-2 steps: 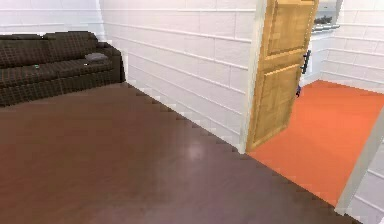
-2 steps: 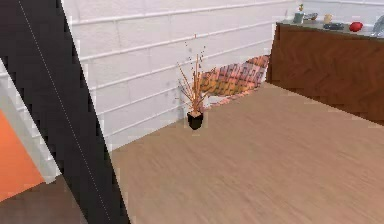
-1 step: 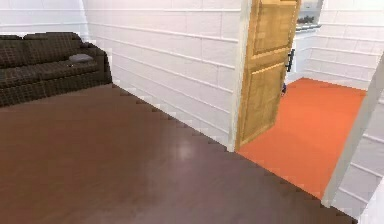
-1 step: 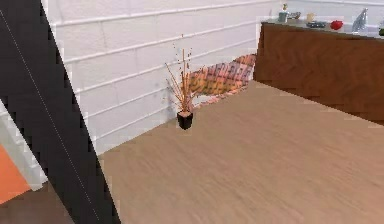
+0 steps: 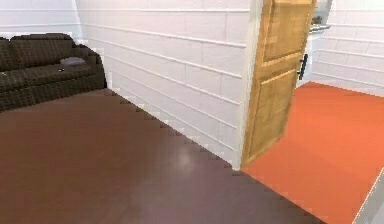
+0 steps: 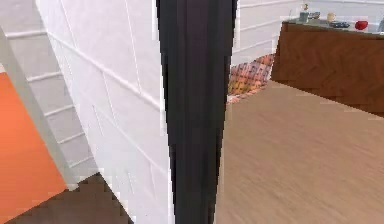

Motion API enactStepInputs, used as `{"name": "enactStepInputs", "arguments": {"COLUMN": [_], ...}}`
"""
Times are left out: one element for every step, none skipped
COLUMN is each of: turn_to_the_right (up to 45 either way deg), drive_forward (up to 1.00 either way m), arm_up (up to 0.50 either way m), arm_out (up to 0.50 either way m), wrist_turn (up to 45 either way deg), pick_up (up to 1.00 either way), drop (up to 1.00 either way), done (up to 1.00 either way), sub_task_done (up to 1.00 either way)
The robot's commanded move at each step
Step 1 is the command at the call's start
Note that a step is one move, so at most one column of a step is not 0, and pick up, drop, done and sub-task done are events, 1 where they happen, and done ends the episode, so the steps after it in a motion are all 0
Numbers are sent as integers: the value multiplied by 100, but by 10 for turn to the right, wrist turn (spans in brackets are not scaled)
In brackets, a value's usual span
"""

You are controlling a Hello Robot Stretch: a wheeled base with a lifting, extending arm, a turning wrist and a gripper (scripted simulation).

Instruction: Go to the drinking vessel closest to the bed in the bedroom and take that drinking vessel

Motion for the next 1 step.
{"name": "enactStepInputs", "arguments": {"turn_to_the_right": [210], "drive_forward": [0], "arm_up": [0], "arm_out": [0], "wrist_turn": [0], "pick_up": [0], "drop": [0], "done": [0], "sub_task_done": [0]}}
